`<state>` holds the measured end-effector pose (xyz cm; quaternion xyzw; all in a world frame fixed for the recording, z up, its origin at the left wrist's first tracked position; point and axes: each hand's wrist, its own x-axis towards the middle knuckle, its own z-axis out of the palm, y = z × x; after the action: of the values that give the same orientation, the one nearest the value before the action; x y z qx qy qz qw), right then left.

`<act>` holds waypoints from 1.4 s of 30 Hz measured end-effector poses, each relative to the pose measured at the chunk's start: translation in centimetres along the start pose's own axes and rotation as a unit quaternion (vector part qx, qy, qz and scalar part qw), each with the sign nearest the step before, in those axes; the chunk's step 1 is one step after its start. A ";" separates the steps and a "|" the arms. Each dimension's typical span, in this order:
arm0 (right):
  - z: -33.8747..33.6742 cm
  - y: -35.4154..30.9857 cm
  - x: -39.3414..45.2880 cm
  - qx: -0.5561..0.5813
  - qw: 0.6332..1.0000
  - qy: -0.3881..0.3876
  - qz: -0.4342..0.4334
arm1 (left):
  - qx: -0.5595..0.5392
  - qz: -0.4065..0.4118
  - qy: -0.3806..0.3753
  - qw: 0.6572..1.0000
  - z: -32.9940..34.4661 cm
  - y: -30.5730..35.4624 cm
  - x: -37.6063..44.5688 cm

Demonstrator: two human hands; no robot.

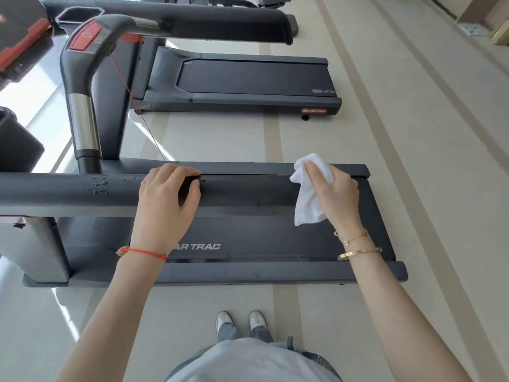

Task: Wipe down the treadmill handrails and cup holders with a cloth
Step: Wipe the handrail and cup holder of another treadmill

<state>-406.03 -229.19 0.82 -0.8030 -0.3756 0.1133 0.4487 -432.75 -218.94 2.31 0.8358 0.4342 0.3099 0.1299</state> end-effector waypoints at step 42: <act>23.3 -18.0 -6.7 -0.266 0.883 0.062 -0.382 | 0.112 0.022 0.003 0.993 -10.6 -18.7 0.8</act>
<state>-431.82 -213.37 0.97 -0.6916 -0.6408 -0.2215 0.2491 -451.22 -207.81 1.76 0.8533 0.4484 0.2648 0.0271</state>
